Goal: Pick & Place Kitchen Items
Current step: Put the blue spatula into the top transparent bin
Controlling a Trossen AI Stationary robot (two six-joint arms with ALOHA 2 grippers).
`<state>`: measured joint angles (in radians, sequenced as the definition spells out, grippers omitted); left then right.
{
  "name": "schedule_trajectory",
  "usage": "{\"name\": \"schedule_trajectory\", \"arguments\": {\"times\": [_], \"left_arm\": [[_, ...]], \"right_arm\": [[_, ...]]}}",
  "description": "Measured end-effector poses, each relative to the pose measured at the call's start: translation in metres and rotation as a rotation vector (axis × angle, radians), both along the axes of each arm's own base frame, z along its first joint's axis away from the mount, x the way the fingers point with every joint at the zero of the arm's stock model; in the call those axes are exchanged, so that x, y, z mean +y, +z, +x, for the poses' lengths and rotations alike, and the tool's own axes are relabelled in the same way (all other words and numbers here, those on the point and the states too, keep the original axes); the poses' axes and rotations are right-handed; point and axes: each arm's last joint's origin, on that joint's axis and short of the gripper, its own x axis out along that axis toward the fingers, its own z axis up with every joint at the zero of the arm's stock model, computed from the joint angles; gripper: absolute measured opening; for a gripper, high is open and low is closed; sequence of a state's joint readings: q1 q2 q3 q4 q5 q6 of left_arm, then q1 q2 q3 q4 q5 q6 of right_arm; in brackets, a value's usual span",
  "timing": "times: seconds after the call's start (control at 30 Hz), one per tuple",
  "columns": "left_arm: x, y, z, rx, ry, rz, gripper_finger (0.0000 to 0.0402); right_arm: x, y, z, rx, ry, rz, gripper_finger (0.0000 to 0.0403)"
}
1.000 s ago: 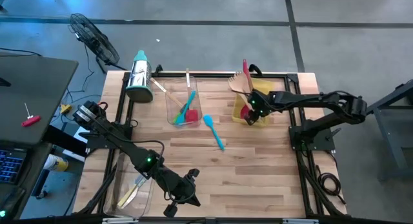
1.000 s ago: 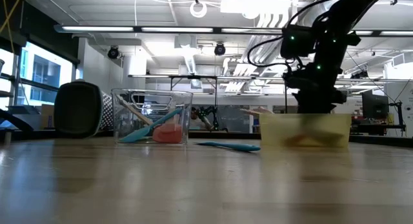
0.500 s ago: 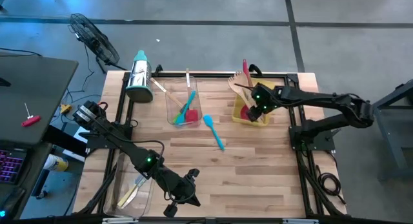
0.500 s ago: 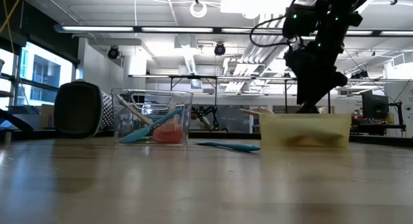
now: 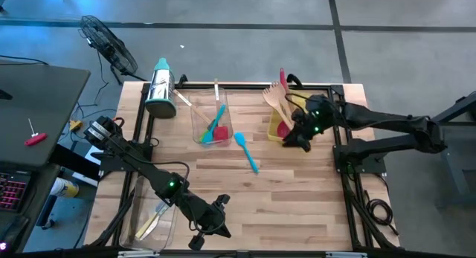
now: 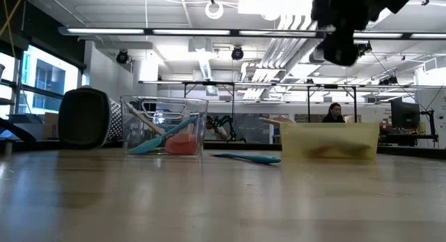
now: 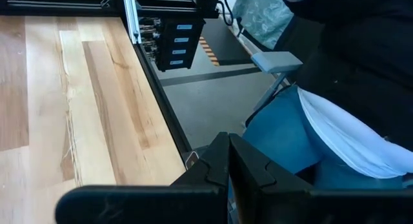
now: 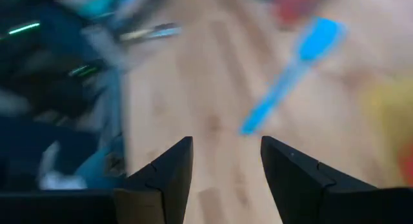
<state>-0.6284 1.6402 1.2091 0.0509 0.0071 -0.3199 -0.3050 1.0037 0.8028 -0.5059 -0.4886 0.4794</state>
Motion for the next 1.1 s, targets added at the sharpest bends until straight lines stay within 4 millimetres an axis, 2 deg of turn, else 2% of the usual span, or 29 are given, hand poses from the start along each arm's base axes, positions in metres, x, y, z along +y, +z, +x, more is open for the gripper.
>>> {"name": "schedule_trajectory", "arguments": {"times": [0.13, 0.3, 0.5, 0.73, 0.93, 1.1], "left_arm": [[0.001, 0.003, 0.002, -0.055, 0.058, 0.019, 0.0001], [0.003, 0.005, 0.004, -0.088, 0.151, 0.035, 0.0001], [0.002, 0.012, 0.006, -0.147, 0.165, -0.005, 0.0001], [0.003, 0.012, 0.006, -0.147, 0.169, -0.003, 0.0001], [0.001, 0.013, 0.006, -0.137, 0.148, -0.044, 0.0001], [0.002, 0.013, 0.006, -0.138, 0.148, -0.038, 0.0001]], "right_arm": [[0.027, 0.011, 0.008, -0.147, 0.217, -0.038, 0.0175], [0.064, 0.014, 0.015, -0.226, 0.394, -0.096, 0.0175], [0.107, 0.009, 0.023, -0.254, 0.487, -0.167, 0.0175], [0.153, -0.012, 0.045, -0.293, 0.532, -0.228, 0.0175], [0.170, -0.029, 0.071, -0.410, 0.577, -0.298, 0.0175], [0.168, -0.034, 0.081, -0.468, 0.478, -0.570, 0.0175]]}}
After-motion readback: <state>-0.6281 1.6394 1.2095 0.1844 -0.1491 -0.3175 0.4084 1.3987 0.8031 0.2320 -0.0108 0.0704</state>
